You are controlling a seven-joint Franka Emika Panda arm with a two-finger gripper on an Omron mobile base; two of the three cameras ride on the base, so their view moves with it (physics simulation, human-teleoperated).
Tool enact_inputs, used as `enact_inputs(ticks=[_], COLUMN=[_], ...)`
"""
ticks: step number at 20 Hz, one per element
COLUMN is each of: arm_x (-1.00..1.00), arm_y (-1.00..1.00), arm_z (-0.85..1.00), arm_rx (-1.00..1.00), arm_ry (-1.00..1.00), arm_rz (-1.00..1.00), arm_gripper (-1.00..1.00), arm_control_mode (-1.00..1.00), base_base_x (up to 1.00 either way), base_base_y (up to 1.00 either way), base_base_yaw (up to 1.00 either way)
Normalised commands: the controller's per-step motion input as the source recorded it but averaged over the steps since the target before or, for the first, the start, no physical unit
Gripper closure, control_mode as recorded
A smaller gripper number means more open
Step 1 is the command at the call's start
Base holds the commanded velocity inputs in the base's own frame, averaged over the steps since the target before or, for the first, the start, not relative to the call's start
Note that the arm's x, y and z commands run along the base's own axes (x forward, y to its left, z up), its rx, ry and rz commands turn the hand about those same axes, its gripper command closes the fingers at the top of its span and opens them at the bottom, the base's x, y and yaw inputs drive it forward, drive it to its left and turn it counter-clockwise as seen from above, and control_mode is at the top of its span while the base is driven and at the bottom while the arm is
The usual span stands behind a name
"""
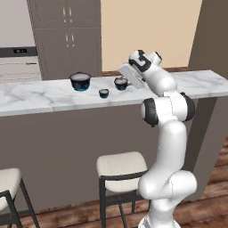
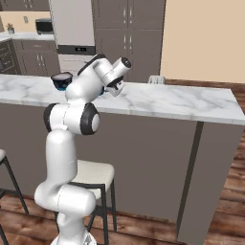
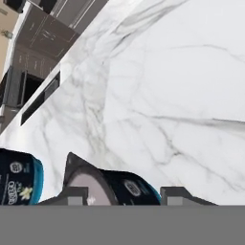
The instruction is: Stack the yogurt containers by placing the smaller containers on top of the larger containers.
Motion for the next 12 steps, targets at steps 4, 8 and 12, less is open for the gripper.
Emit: enact_inputs(ticks=[4,8,12], arm_x=[-0.03,-0.10,-0.15], arm_y=[0.00,0.00,0.04], arm_z=[0.26,0.52,0.53], arm_rx=[0.09,0.11,0.05], arm_ry=[0.00,0.00,0.00], arm_rz=[-0.03,-0.05,-0.04], arm_gripper=[1.00,1.00,1.00], arm_control_mode=[-1.00,-1.00,-1.00], base_base_x=[0.00,0.00,0.00], base_base_y=[0.00,0.00,0.00], base_base_yaw=[0.00,0.00,0.00])
